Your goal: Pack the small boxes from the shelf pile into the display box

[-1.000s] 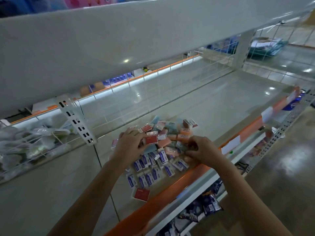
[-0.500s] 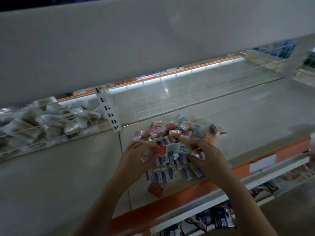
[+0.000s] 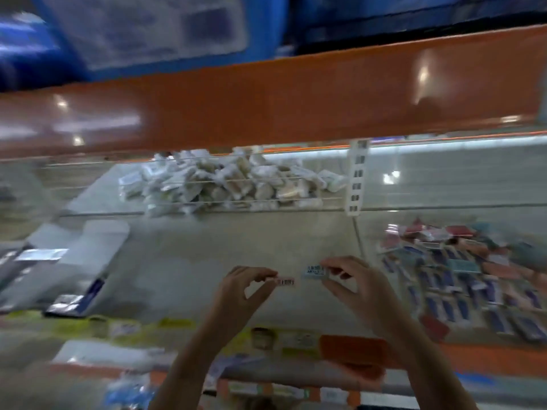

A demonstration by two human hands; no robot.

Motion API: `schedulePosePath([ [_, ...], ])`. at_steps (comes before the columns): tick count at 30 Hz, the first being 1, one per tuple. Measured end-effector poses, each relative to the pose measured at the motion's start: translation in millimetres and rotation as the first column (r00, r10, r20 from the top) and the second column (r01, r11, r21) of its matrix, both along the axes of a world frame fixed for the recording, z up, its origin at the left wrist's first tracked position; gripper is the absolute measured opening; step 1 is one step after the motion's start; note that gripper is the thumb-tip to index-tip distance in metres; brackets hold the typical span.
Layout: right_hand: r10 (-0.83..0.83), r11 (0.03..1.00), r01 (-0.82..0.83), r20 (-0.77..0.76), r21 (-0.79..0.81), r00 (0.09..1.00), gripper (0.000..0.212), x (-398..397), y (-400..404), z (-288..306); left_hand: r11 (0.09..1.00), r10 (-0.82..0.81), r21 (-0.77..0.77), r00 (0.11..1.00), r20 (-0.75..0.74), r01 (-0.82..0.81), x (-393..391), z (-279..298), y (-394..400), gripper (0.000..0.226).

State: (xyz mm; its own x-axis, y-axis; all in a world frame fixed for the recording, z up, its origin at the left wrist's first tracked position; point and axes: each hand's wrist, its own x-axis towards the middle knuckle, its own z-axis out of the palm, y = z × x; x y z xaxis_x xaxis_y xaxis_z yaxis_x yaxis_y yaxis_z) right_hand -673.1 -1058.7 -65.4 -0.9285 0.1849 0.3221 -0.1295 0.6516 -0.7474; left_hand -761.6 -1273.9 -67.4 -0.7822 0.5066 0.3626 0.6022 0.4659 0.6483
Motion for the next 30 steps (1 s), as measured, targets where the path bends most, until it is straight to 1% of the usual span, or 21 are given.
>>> schedulePosePath([
  [3, 0.071, 0.996, -0.071, -0.004, -0.061, 0.997, 0.030, -20.0, -59.3, -1.8, 0.997, 0.078, 0.010, 0.996, 0.049, -0.078, -7.2, 1.6, -67.3, 0.006],
  [6, 0.132, 0.989, -0.132, -0.015, -0.069, 0.991, 0.025, -38.8, -119.0, -4.6, 0.991, 0.128, -0.045, 0.987, 0.093, -0.125, -15.9, 2.2, -132.3, 0.008],
  [8, 0.141, 0.986, -0.143, -0.022, -0.082, 0.990, 0.022, -49.0, -157.3, -4.8, 0.987, 0.158, -0.055, 0.980, 0.117, -0.153, -21.3, 4.3, -172.2, 0.013],
  [10, 0.149, 0.984, -0.148, -0.002, -0.098, 0.989, 0.028, -59.9, -193.8, -4.3, 0.985, 0.171, -0.036, 0.974, 0.146, -0.168, -26.5, 6.8, -209.0, 0.021],
  [13, 0.188, 0.971, -0.183, 0.018, -0.154, 0.982, 0.029, -80.7, -239.1, -5.7, 0.983, 0.170, 0.035, 0.963, 0.207, -0.181, -37.3, 10.4, -254.5, 0.021],
  [15, 0.220, 0.960, -0.212, 0.026, -0.184, 0.975, 0.027, -96.3, -264.3, -3.5, 0.975, 0.200, 0.049, 0.955, 0.217, -0.216, -48.7, 12.7, -279.6, 0.021],
  [18, 0.271, 0.934, -0.246, 0.063, -0.260, 0.960, 0.025, -122.7, -294.7, 0.5, 0.970, 0.201, 0.085, 0.951, 0.235, -0.226, -70.4, 14.1, -311.4, 0.028],
  [21, 0.301, 0.914, -0.259, 0.095, -0.313, 0.949, 0.022, -150.8, -318.5, 4.7, 0.967, 0.233, 0.041, 0.944, 0.235, -0.250, -96.3, 13.6, -337.5, 0.032],
  [26, 0.356, 0.899, -0.302, 0.127, -0.317, 0.926, 0.020, -196.8, -354.1, 15.0, 0.969, 0.240, -0.107, 0.954, 0.182, -0.223, -140.6, 18.2, -375.3, 0.030],
  [30, 0.402, 0.897, -0.353, 0.156, -0.267, 0.902, 0.011, -234.2, -374.0, 24.6, 0.974, 0.221, -0.093, 0.964, 0.150, -0.208, -171.8, 28.4, -401.2, 0.026],
])
